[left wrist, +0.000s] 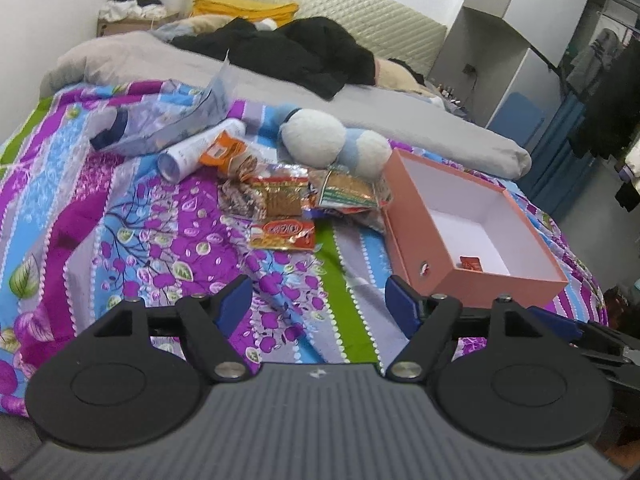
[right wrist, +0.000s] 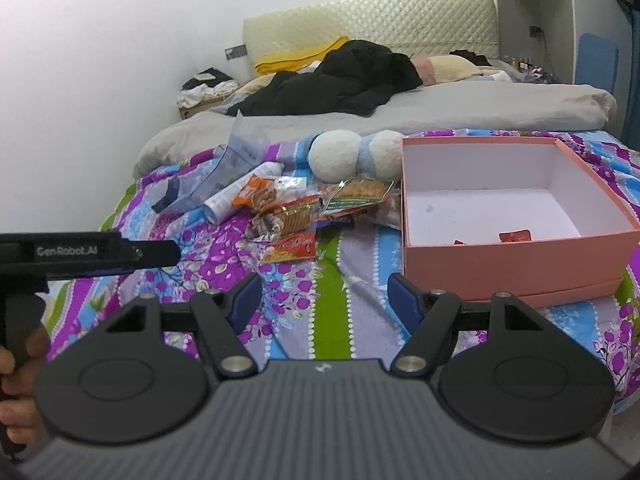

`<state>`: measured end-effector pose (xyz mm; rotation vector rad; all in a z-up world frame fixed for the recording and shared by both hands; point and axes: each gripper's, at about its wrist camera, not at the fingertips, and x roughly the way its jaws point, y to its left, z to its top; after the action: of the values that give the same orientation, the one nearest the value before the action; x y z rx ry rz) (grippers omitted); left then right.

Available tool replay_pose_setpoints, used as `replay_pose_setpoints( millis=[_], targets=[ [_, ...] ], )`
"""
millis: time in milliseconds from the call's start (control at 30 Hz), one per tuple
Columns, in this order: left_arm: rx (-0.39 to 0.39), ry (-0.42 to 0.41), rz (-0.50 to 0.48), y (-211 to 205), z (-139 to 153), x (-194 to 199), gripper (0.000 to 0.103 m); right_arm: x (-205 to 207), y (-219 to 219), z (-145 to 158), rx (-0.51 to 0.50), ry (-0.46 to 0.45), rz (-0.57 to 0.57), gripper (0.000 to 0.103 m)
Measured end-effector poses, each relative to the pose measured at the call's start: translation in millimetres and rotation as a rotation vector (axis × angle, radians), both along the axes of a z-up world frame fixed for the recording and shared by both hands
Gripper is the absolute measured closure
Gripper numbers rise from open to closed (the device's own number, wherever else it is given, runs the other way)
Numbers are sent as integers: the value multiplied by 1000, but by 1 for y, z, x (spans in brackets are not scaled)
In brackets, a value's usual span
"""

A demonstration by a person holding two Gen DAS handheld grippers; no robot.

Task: Organize snacks
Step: 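Withdraw both open tools from the pink box, then reach both tools toward the snack pile beside the plush toy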

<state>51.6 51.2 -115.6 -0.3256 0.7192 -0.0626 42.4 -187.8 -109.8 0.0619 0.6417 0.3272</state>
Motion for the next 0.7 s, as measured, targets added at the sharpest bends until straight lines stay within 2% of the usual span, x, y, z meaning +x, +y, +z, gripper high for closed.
replay_pose_setpoints(
  millis=[233,367,533,600,700],
  targets=[
    [-49,33,-1,10,-24,32,26,19,10,-10,-53,7,36,33],
    [-82,68,-9,15,-42,66,26,39,21,-11,-102,-13,54,33],
    [-94,128,-20,23,-77,125,25,75,41,-20,-198,-25,91,43],
    [-96,153,-24,27,-91,150,25,92,51,-26,-250,-31,101,53],
    [-95,186,-41,33,-113,187,24,124,62,-35,-316,-20,109,55]
  ],
)
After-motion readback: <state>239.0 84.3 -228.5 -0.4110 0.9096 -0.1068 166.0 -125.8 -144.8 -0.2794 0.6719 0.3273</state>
